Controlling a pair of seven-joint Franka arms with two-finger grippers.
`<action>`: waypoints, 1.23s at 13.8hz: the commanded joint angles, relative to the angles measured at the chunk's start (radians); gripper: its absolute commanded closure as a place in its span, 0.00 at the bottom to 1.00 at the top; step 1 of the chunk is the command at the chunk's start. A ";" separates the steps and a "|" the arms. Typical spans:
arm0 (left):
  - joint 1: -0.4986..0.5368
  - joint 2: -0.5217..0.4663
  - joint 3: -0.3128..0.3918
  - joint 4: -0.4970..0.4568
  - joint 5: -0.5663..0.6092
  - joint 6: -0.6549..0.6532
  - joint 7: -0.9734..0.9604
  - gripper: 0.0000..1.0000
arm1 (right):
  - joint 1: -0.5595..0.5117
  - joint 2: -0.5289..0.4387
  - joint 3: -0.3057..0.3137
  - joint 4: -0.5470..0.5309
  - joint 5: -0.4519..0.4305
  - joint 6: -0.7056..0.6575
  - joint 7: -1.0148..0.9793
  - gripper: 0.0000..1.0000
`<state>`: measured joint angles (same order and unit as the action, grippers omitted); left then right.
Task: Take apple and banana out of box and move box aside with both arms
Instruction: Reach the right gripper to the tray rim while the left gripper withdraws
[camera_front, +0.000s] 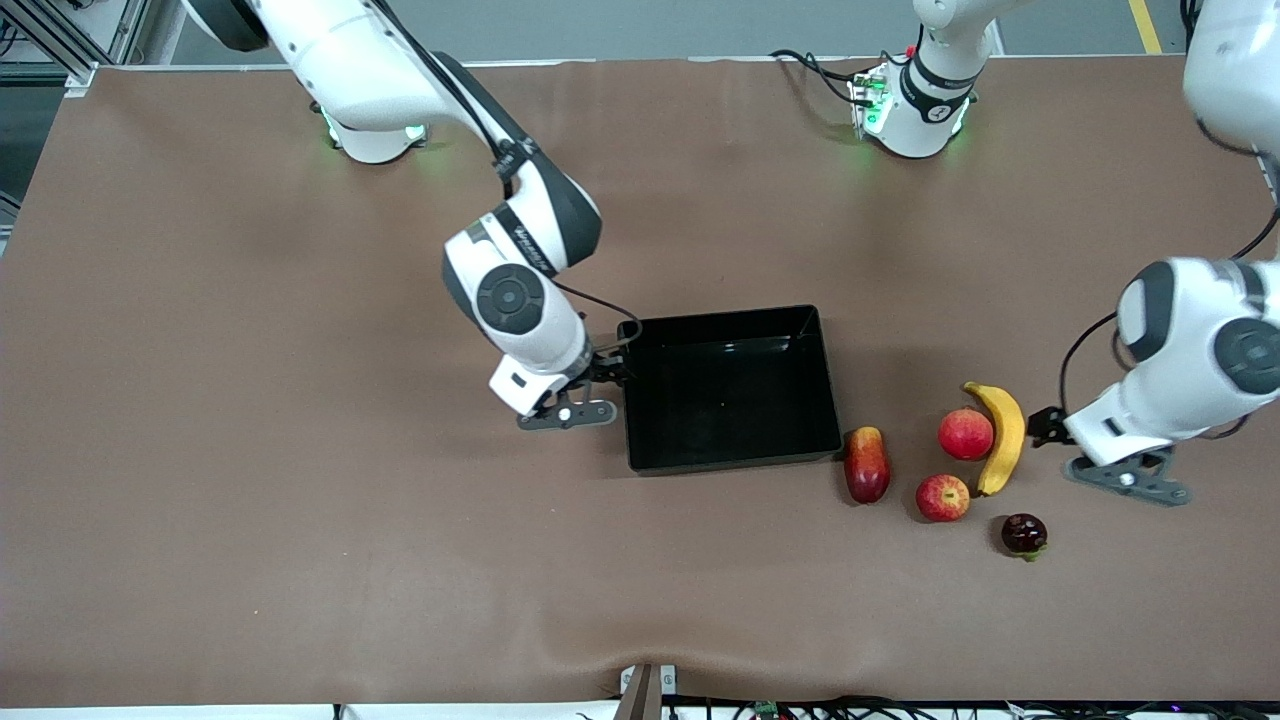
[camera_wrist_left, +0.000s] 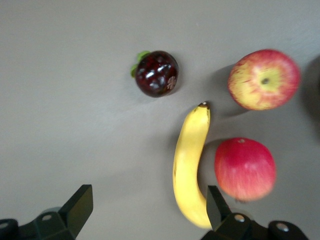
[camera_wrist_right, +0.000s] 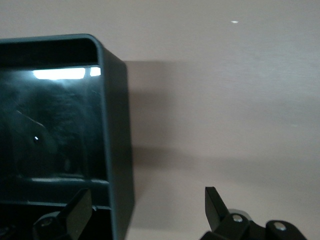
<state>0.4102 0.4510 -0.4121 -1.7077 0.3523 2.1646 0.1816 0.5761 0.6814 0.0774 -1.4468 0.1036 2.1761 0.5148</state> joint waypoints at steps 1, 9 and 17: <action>0.013 -0.081 -0.022 0.055 -0.074 -0.136 0.022 0.00 | 0.027 0.038 -0.008 0.036 0.004 0.030 0.050 0.00; 0.021 -0.161 -0.017 0.255 -0.151 -0.391 0.064 0.00 | 0.108 0.139 -0.022 0.065 -0.030 0.143 0.136 0.71; 0.018 -0.320 -0.007 0.241 -0.318 -0.515 -0.132 0.00 | 0.087 0.080 -0.024 0.062 -0.091 0.050 0.156 1.00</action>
<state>0.4238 0.1791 -0.4250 -1.4413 0.0717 1.6724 0.0671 0.6750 0.8015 0.0481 -1.3895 0.0293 2.2743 0.6436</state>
